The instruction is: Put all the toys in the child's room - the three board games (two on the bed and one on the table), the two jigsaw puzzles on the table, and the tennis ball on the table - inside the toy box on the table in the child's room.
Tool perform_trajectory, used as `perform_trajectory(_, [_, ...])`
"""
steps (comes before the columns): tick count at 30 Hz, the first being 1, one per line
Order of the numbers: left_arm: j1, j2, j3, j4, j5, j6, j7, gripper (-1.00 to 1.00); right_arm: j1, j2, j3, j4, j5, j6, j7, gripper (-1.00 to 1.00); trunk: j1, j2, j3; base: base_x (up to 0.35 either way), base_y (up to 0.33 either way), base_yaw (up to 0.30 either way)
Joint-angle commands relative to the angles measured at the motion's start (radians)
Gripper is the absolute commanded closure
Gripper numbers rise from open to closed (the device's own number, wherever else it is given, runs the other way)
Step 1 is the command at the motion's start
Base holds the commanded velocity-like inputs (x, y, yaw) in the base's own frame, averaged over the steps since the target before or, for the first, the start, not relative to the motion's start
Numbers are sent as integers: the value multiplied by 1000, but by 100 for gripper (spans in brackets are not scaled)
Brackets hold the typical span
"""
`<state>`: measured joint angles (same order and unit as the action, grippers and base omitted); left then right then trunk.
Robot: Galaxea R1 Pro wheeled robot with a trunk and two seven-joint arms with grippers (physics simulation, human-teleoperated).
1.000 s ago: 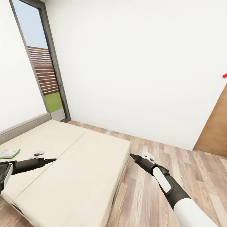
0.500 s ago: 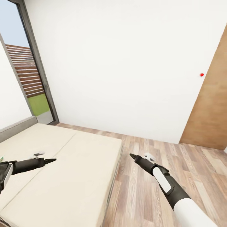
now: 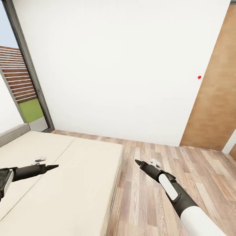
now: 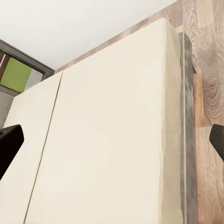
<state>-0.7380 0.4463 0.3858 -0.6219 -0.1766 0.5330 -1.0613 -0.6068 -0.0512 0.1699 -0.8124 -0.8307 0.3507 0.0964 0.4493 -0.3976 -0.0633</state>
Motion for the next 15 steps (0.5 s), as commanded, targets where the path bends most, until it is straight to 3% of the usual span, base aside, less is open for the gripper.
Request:
perform_trajectory(1, [-1,-1,6,-1,-9,8,-8,-100,-1,-1,2,-1,-4,2,0,-100,1,-2,-2,-2,31,-12])
perform_trajectory(7, [-1,-1,6,-1,-9,8,-8,-100,-1,-1,2,-1,-4,2,0,-100,1,-2,-2,-19,41,-32])
perform_trajectory(15, [-1,0,7,-1,-9,8,-8,-100,-1,-1,2,-1,-4,2,-1,-100,1,-2,-2,-83,170,-187])
